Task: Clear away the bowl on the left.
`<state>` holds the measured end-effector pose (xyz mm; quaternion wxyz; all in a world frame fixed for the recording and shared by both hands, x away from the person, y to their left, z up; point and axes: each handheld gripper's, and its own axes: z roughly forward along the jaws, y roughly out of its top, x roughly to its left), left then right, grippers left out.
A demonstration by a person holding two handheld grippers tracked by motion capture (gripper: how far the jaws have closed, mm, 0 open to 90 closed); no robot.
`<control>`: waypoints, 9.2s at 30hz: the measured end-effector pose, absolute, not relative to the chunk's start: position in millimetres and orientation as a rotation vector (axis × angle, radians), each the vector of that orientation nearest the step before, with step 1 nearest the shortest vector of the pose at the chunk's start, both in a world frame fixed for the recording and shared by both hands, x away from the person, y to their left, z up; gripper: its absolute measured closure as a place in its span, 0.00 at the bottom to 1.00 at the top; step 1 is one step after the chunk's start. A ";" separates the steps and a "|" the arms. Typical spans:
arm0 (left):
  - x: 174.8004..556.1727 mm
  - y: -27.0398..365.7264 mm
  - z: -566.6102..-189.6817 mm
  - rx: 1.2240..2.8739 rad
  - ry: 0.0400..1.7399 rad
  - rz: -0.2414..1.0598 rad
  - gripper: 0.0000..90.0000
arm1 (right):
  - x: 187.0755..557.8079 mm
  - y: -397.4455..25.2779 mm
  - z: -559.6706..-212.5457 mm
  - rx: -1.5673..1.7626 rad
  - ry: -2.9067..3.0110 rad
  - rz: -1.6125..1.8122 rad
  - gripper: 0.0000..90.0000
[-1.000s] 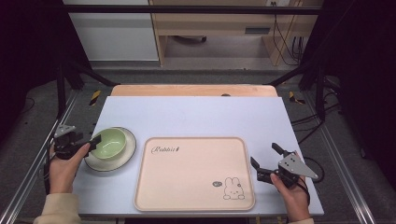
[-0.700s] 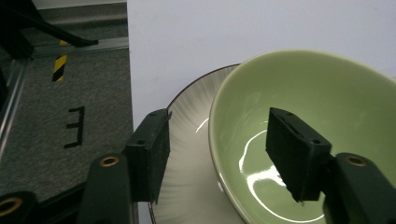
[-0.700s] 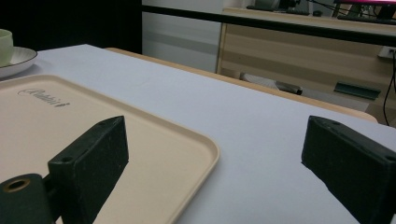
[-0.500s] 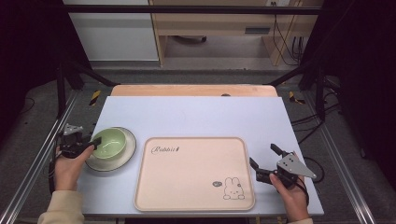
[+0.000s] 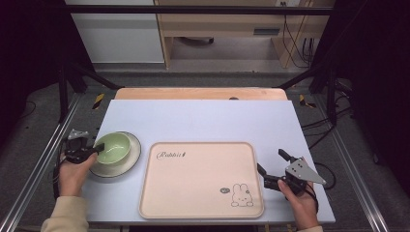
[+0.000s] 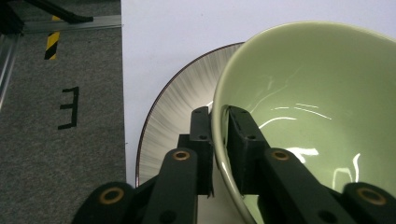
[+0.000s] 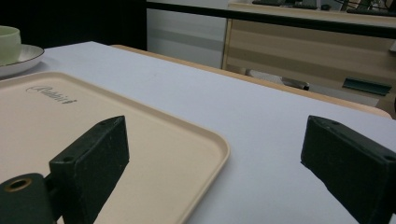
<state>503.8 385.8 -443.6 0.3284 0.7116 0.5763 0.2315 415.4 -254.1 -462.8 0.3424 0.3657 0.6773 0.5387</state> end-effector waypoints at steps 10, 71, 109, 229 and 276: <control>498.0 389.4 -438.9 1.752 1.509 0.529 0.92 | 416.6 -253.1 -463.5 0.950 1.766 1.398 0.09; 484.8 307.2 -406.4 1.739 1.260 0.381 0.91 | 415.9 -255.5 -461.8 0.927 1.779 1.405 0.09; 476.2 223.4 -414.8 1.847 1.085 0.263 0.91 | 411.6 -260.6 -459.0 0.944 1.744 1.430 0.09; 485.9 133.4 -457.8 2.004 1.008 0.038 0.91 | 416.5 -262.2 -460.7 0.938 1.767 1.420 0.09; 474.1 138.4 -439.4 1.941 0.852 0.249 0.34 | 412.4 -265.5 -461.1 0.937 1.761 1.424 0.07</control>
